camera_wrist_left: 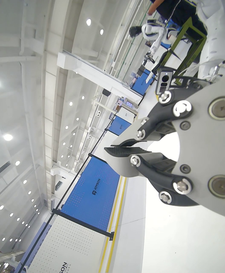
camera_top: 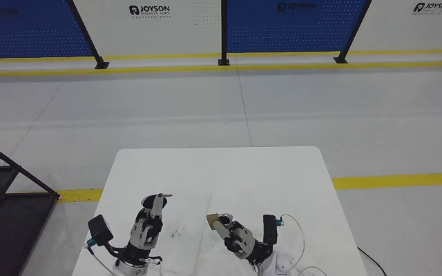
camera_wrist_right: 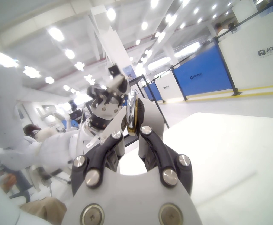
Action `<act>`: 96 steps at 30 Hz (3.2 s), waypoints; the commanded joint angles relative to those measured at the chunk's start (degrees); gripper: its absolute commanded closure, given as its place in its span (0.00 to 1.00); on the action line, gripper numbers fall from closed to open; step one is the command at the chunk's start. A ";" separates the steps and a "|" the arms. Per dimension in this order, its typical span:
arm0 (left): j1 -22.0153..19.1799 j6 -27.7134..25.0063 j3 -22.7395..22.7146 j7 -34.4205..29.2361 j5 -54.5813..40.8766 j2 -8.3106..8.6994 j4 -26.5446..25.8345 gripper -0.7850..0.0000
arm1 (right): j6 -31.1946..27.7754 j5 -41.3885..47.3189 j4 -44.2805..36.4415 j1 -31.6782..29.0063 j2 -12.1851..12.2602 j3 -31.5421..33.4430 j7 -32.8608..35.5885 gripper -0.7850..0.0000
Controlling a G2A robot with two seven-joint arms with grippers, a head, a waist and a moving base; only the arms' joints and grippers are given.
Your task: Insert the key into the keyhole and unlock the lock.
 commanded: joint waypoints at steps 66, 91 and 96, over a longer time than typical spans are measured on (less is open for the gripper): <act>-13.74 -15.11 21.90 18.27 -6.42 -5.89 17.60 1.00 | -5.35 26.67 6.64 8.04 -8.53 -10.07 -0.70 1.00; -13.97 -14.73 21.15 17.52 -6.59 -6.69 18.33 1.00 | -5.83 26.64 6.63 7.54 -8.69 -9.40 0.78 1.00; -13.94 -15.05 21.01 17.25 -6.56 -6.81 18.42 1.00 | -5.77 26.44 6.59 7.45 -8.69 -9.30 0.56 1.00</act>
